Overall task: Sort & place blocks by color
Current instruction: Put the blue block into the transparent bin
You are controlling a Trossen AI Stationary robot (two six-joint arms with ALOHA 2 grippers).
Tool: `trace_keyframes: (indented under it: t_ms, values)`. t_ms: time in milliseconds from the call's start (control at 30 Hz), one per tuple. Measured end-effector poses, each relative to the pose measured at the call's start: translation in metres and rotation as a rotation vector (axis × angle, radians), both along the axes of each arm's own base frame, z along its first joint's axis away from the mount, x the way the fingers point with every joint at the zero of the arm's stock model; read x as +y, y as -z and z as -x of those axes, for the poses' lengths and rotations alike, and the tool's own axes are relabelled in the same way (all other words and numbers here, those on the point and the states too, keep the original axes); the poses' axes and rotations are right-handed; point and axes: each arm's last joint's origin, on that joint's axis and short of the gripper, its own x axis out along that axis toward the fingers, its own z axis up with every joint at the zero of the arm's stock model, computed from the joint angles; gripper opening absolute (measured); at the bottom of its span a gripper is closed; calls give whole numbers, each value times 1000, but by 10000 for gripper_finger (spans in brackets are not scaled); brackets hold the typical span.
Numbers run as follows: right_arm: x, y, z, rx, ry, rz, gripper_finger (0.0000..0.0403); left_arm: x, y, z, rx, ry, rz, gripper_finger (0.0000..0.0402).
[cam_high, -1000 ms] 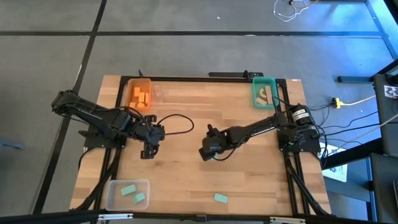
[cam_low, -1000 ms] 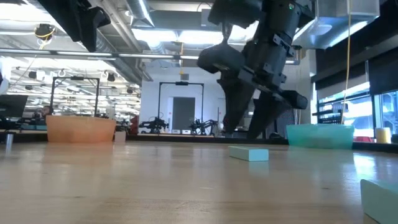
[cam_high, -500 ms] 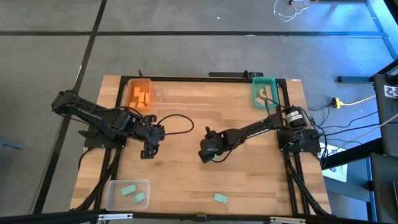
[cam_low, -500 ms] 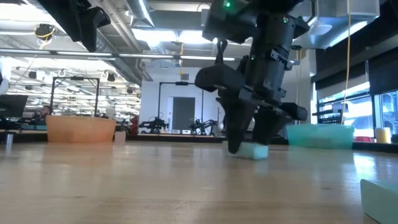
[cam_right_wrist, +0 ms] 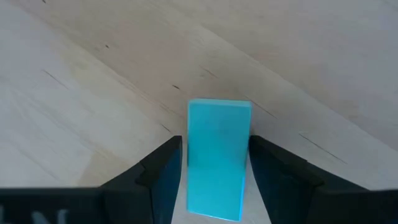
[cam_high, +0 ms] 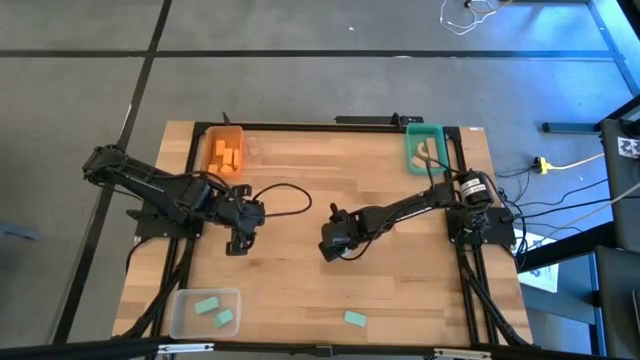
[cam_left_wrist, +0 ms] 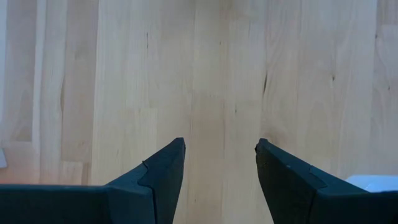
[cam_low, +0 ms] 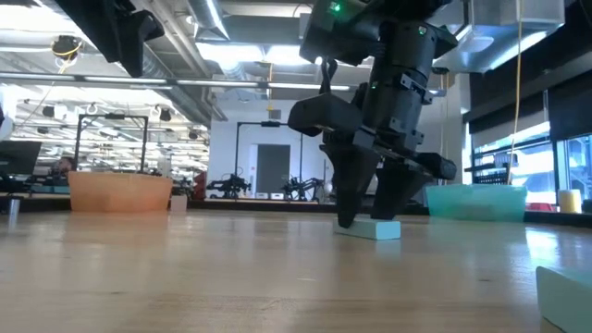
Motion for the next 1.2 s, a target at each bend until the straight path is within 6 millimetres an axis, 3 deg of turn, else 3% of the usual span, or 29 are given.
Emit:
trace_keyframes:
  t_ms: [367, 633, 833, 1000, 1200]
  values:
    - [1, 1, 0, -3, 2, 21, 191, 0, 0, 0, 3, 4, 8, 188]
    - [2, 1, 1, -4, -4, 48, 124, -1, 0, 0, 14, 20, 41, 188]
    - [1, -1, -1, -19, -44, 64, 124, -2, 0, 1, 19, 37, 42, 188]
    - [-5, -15, -17, -53, -151, 52, 124, -1, 1, 2, 36, 47, 33, 188]
    - [-17, -58, -45, -212, -339, 111, 124, 2, -9, 16, 8, 63, 68, 188]
